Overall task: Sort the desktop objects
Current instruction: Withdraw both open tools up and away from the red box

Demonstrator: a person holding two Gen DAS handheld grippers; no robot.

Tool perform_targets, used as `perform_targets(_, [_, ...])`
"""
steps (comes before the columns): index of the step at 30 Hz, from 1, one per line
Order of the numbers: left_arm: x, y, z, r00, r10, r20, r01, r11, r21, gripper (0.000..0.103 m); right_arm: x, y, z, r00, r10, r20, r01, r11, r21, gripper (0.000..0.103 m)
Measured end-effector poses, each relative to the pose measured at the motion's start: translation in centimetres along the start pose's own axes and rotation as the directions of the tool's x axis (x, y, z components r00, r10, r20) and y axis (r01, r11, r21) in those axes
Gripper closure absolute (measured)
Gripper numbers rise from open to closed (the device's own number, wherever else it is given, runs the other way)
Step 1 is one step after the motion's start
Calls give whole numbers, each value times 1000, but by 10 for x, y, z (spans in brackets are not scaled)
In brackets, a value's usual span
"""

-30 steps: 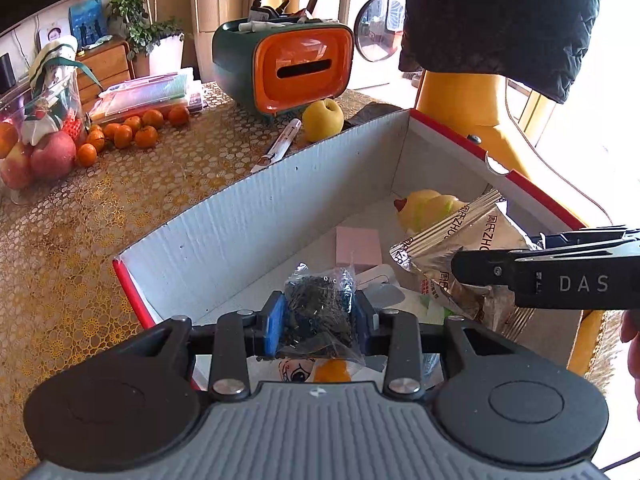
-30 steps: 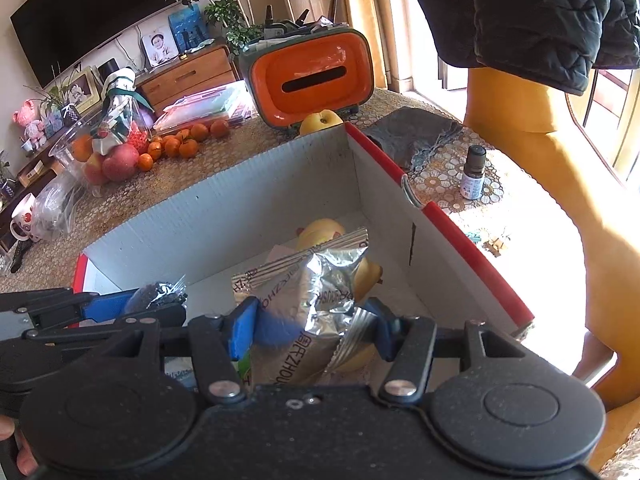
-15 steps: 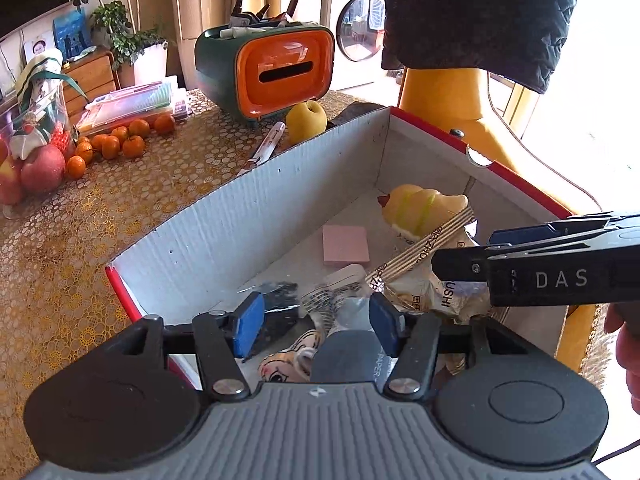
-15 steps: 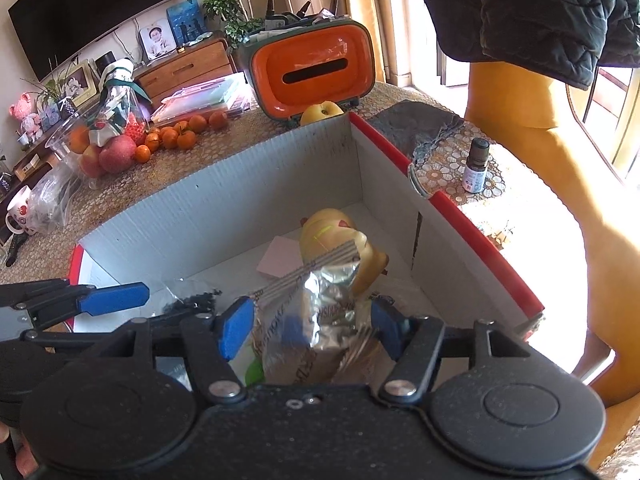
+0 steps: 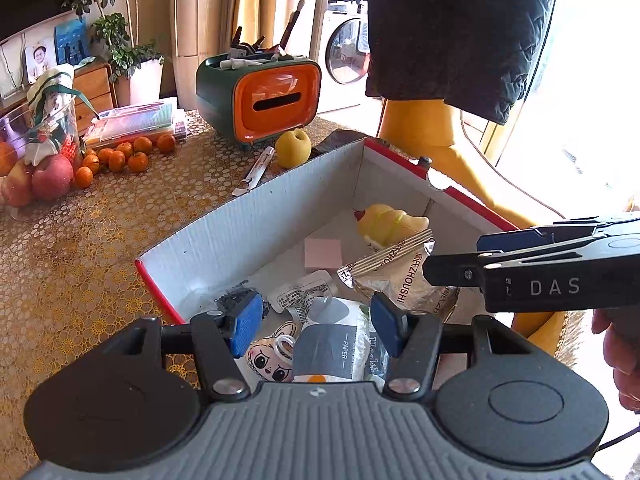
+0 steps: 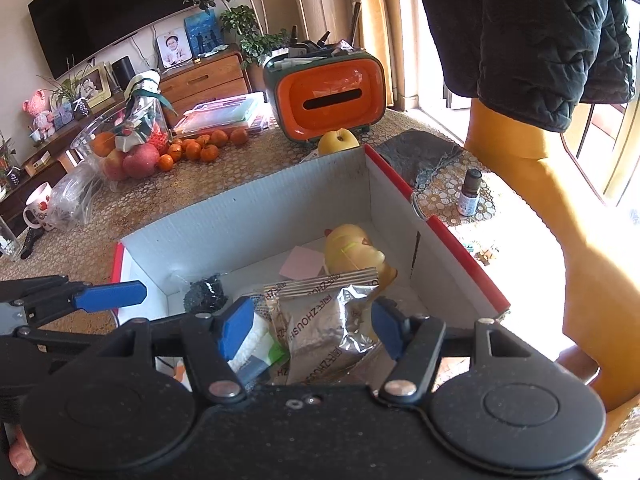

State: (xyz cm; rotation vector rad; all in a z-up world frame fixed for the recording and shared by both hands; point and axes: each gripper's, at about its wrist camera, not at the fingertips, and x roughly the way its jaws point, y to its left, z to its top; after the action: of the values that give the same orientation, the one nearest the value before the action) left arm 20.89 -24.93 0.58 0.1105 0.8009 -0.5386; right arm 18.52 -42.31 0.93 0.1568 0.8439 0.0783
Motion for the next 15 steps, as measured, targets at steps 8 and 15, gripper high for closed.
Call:
perform_targets(8, [-34, 5, -9, 999, 2, 36, -1, 1000, -22, 43, -30, 15, -11, 1000, 19, 23, -18, 999, -47, 38])
perform_targets(15, [-61, 8, -23, 998, 6, 67, -3, 999, -33, 42, -52, 34, -28, 997, 39, 71, -28, 989, -148, 38])
